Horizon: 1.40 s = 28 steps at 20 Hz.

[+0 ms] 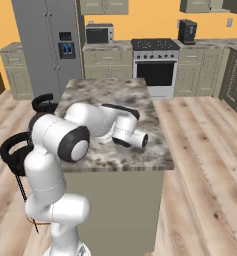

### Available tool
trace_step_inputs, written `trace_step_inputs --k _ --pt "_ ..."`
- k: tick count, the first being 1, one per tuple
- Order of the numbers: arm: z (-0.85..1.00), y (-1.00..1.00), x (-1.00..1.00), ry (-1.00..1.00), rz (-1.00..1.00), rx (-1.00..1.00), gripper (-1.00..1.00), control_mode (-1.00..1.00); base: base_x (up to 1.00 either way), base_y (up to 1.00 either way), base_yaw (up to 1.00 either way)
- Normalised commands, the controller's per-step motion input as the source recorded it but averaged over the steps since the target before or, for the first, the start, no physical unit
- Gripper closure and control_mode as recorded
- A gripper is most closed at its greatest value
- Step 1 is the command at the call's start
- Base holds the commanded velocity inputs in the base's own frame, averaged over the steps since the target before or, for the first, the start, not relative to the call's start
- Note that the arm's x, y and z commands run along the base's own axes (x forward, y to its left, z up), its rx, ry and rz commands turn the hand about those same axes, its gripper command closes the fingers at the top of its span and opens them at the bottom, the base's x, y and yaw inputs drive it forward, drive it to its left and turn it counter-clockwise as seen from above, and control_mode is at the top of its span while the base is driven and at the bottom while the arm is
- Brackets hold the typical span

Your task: The dining table condiment station is running low on mustard. Refill the condiment station by opening the cabinet and taking the mustard from the cabinet and placing it on the dining table.

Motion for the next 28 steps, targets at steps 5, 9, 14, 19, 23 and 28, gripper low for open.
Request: trace_step_inputs --k 5,9,14,19,23,28 --pt "-0.34 -0.08 0.24 0.00 0.00 0.00 1.00 -1.00 0.00 0.00 0.00" --pt "-0.32 -0.01 0.29 0.00 0.00 0.00 1.00 -1.00 0.00 0.00 0.00" --pt "-0.30 0.00 0.39 0.00 0.00 0.00 1.00 -1.00 0.00 0.00 0.00" --pt "-0.27 0.00 0.42 0.00 0.00 0.00 1.00 -1.00 0.00 0.00 0.00" --pt "-0.25 0.00 0.46 -0.01 0.00 0.00 1.00 -1.00 0.00 0.00 0.00" --pt "-0.24 0.00 0.46 -0.03 0.00 0.00 1.00 -1.00 0.00 0.00 0.00"
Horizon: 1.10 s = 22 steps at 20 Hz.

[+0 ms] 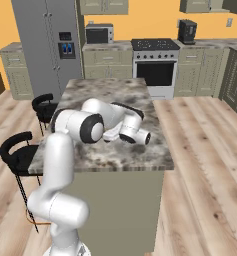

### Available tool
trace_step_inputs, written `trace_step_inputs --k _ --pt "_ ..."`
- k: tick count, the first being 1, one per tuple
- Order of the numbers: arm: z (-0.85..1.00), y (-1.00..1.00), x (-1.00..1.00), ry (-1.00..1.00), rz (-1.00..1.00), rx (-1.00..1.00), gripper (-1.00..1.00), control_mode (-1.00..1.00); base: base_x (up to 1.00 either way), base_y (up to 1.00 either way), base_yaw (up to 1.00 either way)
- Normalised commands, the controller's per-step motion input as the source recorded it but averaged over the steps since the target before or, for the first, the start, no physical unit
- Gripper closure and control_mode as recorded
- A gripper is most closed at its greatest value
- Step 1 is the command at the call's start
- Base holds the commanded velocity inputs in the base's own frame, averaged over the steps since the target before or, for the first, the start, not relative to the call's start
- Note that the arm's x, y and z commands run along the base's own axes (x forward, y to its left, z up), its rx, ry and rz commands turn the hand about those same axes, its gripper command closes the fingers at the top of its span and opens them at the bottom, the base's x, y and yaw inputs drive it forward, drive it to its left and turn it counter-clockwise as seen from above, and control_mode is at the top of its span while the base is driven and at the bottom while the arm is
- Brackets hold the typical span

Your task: The dining table condiment station is running low on mustard. Refill the condiment station by opening the cabinet and taking the mustard from the cabinet and placing it on the dining table.

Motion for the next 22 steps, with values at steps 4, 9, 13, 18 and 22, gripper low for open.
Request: trace_step_inputs --k 4,9,13,18,22 --pt "-0.35 0.00 0.24 -0.07 0.00 0.00 1.00 -1.00 0.00 0.00 0.00" --pt "-0.45 0.00 0.01 -0.13 0.00 0.00 -1.00 -1.00 0.00 0.00 0.00" --pt "-0.44 0.00 0.00 -0.13 0.00 0.00 -1.00 -1.00 0.00 0.00 0.00" --pt "-0.30 0.00 0.00 -0.08 0.00 0.00 -1.00 -1.00 0.00 0.00 0.00" --pt "-0.11 0.00 0.00 -0.01 0.00 0.00 -1.00 -1.00 0.00 0.00 0.00"
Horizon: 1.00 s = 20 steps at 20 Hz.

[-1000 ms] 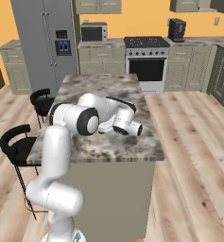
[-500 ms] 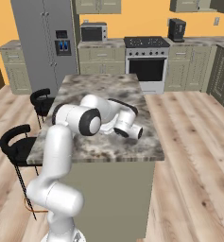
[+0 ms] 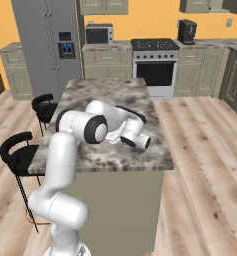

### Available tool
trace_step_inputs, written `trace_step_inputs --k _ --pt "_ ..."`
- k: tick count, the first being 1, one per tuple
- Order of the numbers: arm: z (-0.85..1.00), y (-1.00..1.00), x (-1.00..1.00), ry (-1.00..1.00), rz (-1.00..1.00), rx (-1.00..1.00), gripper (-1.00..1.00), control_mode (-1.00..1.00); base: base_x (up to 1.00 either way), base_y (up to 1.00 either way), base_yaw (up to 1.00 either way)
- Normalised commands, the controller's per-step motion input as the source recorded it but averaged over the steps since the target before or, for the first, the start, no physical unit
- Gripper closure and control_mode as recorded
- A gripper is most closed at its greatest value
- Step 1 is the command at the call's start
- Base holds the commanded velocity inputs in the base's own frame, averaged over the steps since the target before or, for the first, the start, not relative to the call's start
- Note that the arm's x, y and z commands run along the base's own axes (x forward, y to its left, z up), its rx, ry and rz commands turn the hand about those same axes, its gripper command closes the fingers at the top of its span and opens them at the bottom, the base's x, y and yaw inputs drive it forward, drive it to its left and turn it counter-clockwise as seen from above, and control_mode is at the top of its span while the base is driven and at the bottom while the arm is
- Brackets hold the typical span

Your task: The dining table condiment station is running low on mustard. Refill the condiment station by opening the cabinet and taking the mustard from the cabinet and placing it on the dining table.

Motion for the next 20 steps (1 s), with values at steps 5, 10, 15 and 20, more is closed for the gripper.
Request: trace_step_inputs --k 5,10,15,20 --pt "0.00 0.00 0.00 0.00 0.00 0.00 -1.00 -1.00 0.00 0.00 0.00" --pt "0.00 0.00 0.00 0.00 0.00 0.00 -1.00 -1.00 0.00 0.00 0.00" --pt "0.05 0.00 0.00 0.00 0.00 0.00 -1.00 -1.00 0.00 0.00 0.00" --pt "0.28 0.00 0.00 0.00 0.00 0.00 -1.00 -1.00 0.00 0.00 0.00"
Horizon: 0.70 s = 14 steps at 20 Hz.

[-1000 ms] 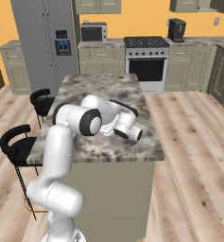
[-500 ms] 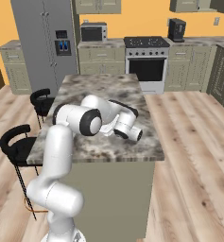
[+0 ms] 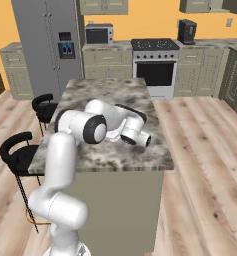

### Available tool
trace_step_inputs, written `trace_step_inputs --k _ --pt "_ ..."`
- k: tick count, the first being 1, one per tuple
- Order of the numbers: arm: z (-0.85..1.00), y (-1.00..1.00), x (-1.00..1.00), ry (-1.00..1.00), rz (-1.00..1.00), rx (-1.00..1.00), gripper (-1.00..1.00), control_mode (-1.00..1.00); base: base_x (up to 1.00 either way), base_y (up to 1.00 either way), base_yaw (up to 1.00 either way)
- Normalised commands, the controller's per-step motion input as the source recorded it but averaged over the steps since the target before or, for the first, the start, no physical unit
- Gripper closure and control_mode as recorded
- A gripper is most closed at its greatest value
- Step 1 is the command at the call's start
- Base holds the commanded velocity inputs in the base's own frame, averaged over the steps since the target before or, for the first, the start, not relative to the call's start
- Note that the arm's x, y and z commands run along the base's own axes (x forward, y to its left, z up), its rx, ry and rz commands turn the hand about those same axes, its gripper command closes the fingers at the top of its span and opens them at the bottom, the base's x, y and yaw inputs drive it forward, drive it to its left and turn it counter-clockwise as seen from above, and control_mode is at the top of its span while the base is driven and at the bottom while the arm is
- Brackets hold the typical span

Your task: The dining table condiment station is running low on mustard. Refill the condiment station by opening the cabinet and taking the mustard from the cabinet and placing it on the dining table.

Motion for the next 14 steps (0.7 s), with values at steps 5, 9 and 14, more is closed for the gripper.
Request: trace_step_inputs --k 5,9,14 --pt "0.35 0.00 -0.02 0.00 0.00 0.00 -1.00 -1.00 0.00 0.00 0.00" --pt "0.41 -0.01 -0.16 0.00 0.00 0.00 -1.00 -1.00 0.00 0.00 0.00" --pt "0.58 -0.01 -0.53 -0.02 0.01 0.00 -1.00 -1.00 0.00 0.00 0.00"
